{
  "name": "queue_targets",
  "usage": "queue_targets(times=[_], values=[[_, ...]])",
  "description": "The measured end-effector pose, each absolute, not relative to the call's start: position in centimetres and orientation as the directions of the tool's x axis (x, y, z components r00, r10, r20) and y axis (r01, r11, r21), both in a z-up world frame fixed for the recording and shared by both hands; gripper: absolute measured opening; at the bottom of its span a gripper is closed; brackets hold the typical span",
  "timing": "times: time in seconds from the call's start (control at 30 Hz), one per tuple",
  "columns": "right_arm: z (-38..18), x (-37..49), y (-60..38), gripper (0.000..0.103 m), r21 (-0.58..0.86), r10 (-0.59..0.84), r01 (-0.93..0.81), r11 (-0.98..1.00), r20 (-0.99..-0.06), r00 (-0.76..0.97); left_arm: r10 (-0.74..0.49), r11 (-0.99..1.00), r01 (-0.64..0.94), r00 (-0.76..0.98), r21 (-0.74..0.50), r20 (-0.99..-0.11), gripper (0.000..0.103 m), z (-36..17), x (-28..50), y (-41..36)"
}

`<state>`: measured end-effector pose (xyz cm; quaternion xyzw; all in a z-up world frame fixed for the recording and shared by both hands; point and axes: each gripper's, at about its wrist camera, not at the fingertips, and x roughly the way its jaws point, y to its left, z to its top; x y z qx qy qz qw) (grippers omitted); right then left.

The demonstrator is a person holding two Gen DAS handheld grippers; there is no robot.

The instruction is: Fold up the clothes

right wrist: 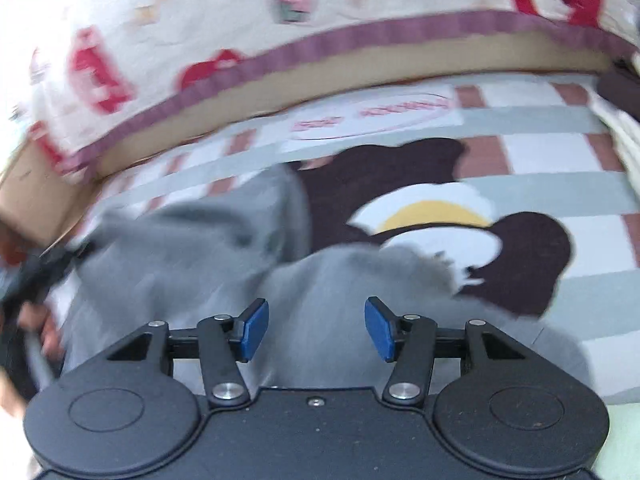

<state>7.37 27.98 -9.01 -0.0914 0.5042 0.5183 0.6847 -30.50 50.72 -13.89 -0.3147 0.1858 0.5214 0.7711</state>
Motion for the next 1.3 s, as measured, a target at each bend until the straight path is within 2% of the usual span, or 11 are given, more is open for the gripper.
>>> queue_targets(times=[0.23,0.47,0.6,0.67,0.8,0.87,0.9,0.93,0.97,1.13,1.3], values=[[-13.5,9.9,37.0,0.067,0.323,0.442,-0.795,0.513,-0.894,-0.078,0.659,0.238,-0.913,0.402,-0.33,-0.636,0.003,-15.0,-30.9,51.7],[-15.6,8.6,37.5,0.067,0.056,0.421,-0.829,0.557,-0.879,0.223,0.567,0.192,-0.853,0.5,-0.485,-0.655,0.004,-17.2,-31.8,53.1],[-15.9,9.8,36.8,0.071,0.365,0.504,-0.789,0.494,-0.86,-0.083,0.516,0.168,-0.833,0.53,-0.527,-0.673,0.007,-18.4,-31.9,53.5],[-16.4,9.3,37.2,0.083,0.382,0.48,-0.807,0.449,-0.866,-0.142,0.502,0.163,-0.827,0.539,-0.538,-0.676,0.015,-18.9,-31.6,53.8],[-18.8,6.3,37.4,0.087,0.133,0.391,-0.879,0.457,-0.918,0.065,0.442,0.186,-0.824,0.556,-0.535,-0.703,0.059,-20.1,-30.0,54.2],[-19.3,5.0,36.5,0.061,0.133,0.428,-0.895,0.426,-0.901,0.07,0.42,0.212,-0.83,0.554,-0.516,-0.719,0.057,-20.7,-28.7,54.2],[-19.0,4.4,36.1,0.043,0.113,0.448,-0.907,0.407,-0.889,0.091,0.409,0.225,-0.833,0.552,-0.506,-0.727,0.046,-21.0,-28.1,54.3],[-18.3,4.0,35.6,0.026,0.09,0.483,-0.913,0.397,-0.867,0.124,0.416,0.244,-0.838,0.546,-0.489,-0.728,0.016,-21.0,-27.6,54.2],[-17.0,3.5,34.6,0.022,0.076,0.533,-0.915,0.396,-0.83,0.162,0.463,0.276,-0.847,0.531,-0.454,-0.709,0.01,-20.2,-27.4,53.8],[-8.8,2.4,27.3,0.019,0.035,0.716,-0.837,0.547,-0.538,0.445,0.735,0.353,-0.827,0.535,-0.438,-0.417,0.009,-12.0,-30.2,49.3],[-4.4,2.5,20.8,0.019,-0.081,0.669,-0.713,0.697,-0.284,0.687,0.827,0.423,-0.793,0.536,-0.437,-0.171,0.01,-4.0,-31.4,43.6]])
